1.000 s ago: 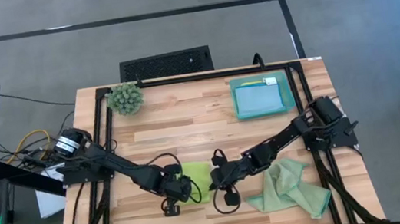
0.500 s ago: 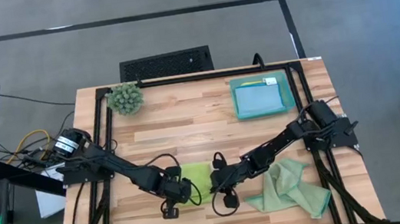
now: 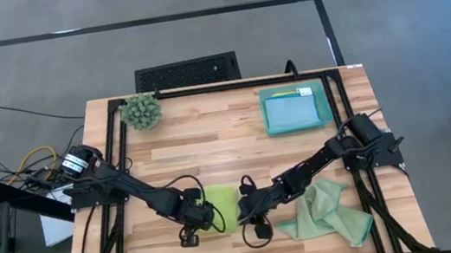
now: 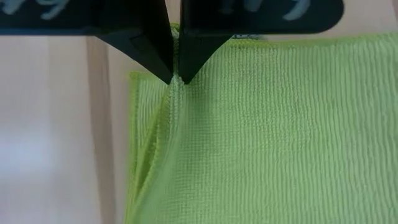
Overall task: Fold microfiber towels
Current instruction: Fold the green microfiber cloth
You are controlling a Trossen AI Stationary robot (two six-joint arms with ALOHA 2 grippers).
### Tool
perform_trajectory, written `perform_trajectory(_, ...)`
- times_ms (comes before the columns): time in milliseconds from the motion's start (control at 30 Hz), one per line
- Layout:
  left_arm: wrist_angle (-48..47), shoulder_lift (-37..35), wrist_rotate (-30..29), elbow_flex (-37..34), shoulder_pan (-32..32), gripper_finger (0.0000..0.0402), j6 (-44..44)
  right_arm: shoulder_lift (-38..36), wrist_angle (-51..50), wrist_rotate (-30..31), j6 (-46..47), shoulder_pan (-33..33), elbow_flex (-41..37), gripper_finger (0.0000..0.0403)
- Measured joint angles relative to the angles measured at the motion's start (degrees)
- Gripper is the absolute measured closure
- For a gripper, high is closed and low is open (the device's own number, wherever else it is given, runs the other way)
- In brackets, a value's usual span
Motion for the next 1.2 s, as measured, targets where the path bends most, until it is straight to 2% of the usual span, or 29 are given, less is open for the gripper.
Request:
perform_trajectory(233,-2.03,0.01,-0.73,0.01,0.01,0.0401,-1.05,-7.32,-8.73,-0.26,-4.61,-2.13,0.05,0.0221)
perform_trajectory(400,-1.97,0.01,-0.97,0.01,0.00,0.0401,-1.10,-10.82,-9.02,-0.09,-8.29,-4.90,0.05,0.0186)
perform_trajectory(600,-2.69,0.00,-1.09,0.01,0.00,0.0384,-1.53,-9.66,-3.86,-0.81,-9.03,-9.07,0.17,0.0184)
perform_trajectory(800,-6.14,0.00,0.24,0.92,0.12,0.0317,-1.62,-7.30,0.68,-2.42,-8.68,-10.34,0.36,0.0190)
perform_trajectory(867,-8.38,0.00,0.33,2.58,0.15,0.0293,-1.62,-6.54,-0.85,-2.41,-8.69,-10.14,-0.21,0.0193)
perform_trajectory(1067,-17.54,-0.02,0.22,8.15,-0.37,0.0246,-2.15,-0.77,4.94,-2.42,-9.16,-9.73,0.56,0.0205)
perform_trajectory(1133,-19.45,-0.06,-1.23,8.97,-1.02,0.0240,-2.23,0.83,5.49,-2.40,-9.55,-9.92,0.58,0.0210)
perform_trajectory(1200,-16.67,-0.07,-5.82,8.45,-2.12,0.0239,-2.16,2.20,6.42,-2.41,-10.28,-10.27,0.50,0.0216)
